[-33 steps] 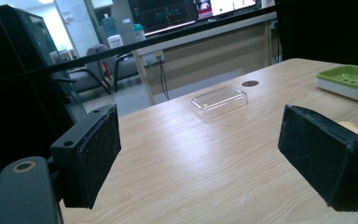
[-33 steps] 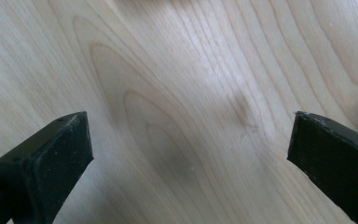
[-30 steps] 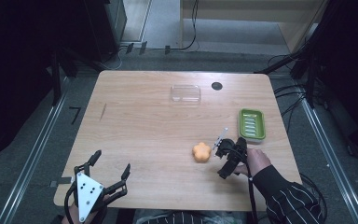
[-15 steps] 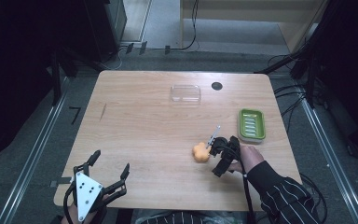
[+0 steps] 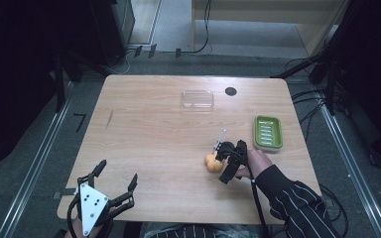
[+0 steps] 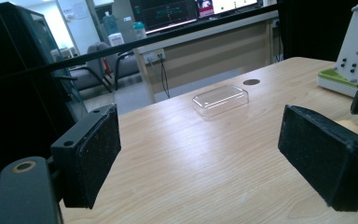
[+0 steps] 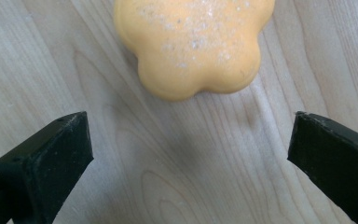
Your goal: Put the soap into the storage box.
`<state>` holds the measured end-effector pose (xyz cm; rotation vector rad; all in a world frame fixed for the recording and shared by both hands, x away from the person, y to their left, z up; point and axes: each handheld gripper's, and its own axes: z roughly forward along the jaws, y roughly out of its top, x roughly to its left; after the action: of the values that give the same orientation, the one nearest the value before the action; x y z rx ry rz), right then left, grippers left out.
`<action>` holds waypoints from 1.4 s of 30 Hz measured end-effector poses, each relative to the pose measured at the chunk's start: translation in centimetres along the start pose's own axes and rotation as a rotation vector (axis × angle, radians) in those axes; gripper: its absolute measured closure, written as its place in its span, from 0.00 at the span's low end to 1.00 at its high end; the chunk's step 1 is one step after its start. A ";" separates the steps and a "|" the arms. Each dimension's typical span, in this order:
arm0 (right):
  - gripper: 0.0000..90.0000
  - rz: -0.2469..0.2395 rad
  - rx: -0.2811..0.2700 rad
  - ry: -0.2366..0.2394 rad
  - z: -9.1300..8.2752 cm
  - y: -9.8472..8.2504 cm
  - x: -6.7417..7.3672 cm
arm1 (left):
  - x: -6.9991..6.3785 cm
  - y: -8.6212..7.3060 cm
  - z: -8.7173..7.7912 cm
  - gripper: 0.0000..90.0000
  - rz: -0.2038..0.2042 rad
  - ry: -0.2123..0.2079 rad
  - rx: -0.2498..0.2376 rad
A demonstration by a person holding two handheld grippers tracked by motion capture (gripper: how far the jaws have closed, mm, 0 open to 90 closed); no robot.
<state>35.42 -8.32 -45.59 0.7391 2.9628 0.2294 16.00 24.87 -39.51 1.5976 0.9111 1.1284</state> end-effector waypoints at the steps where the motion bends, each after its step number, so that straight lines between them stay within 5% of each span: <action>1: 0.00 0.003 -0.001 0.006 0.0 0.2 0.0 | 0.0 0.0 0.0 0.14 0.000 0.000 0.001; 12: 0.01 -0.017 0.016 0.007 0.6 1.8 -0.5 | 0.0 0.0 0.0 0.14 0.000 0.000 0.000; 32: 0.43 -0.065 0.048 0.001 1.1 3.4 0.0 | 0.1 0.0 0.0 0.14 0.000 0.002 0.001; 42: 0.44 -0.052 0.035 -0.009 1.1 3.1 0.0 | 0.0 0.0 0.0 0.14 0.001 -0.001 -0.002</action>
<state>36.93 -5.51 -46.14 0.6642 2.9799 0.1702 15.98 24.89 -39.51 1.5975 0.9086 1.1292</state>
